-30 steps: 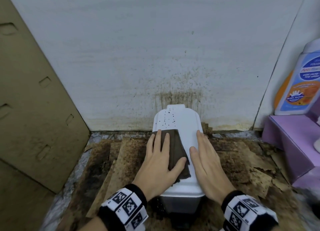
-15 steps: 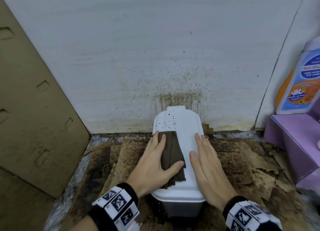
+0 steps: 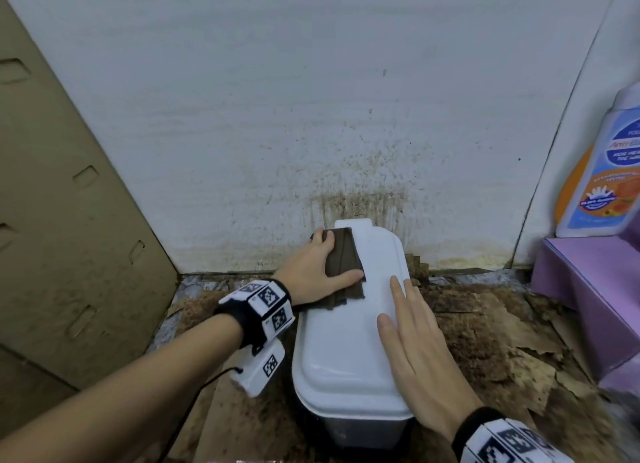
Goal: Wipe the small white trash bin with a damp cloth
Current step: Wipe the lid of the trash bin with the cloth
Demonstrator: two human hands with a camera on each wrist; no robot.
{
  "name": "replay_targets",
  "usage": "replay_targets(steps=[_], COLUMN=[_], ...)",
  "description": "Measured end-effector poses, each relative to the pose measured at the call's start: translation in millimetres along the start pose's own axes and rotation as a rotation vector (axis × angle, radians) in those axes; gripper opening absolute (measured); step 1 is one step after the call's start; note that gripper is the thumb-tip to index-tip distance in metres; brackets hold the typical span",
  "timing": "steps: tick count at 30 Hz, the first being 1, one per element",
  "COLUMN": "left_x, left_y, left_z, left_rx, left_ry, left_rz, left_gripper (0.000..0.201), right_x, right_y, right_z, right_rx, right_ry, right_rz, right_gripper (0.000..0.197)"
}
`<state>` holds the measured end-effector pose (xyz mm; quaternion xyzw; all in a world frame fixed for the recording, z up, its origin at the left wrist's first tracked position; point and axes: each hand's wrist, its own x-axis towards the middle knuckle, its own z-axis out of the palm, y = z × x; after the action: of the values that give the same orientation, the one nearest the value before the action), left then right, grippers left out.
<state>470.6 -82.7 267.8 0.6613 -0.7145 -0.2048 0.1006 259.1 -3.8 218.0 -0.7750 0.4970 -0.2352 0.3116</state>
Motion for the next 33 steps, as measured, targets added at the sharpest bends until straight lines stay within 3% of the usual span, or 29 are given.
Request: replay_targets(steps=[9,12,18,25,33], left_x=[15.2,0.6,-55.7,-120.9,-118.1], left_y=[-4.0,0.8,1.9,4.2,10.4], left_z=[-0.6,3.6,20.9,52.2,49.7], left_rx=[0.068,0.022,-0.110,-0.234,-0.191], left_ry=[0.024,0.057,0.039,0.107,0.009], left_rz=[0.006,0.021,0.024,0.059,0.034], left_gripper=[0.102,0.097,0.107,0.111,0.102], right_x=[-0.7,-0.8,-0.7,-0.2,5.8], right_y=[-0.5,1.0,4.4,11.8,31.3], right_z=[-1.4,-1.4,1.1,5.3,15.9], right_rx=[0.040,0.034,0.006,-0.090,-0.148], right_ry=[0.006,0.003,0.009,0.016,0.108], right_rz=[0.020,0.021,0.005,-0.059,-0.125], right_gripper=[0.060,0.060,0.061,0.055,0.069])
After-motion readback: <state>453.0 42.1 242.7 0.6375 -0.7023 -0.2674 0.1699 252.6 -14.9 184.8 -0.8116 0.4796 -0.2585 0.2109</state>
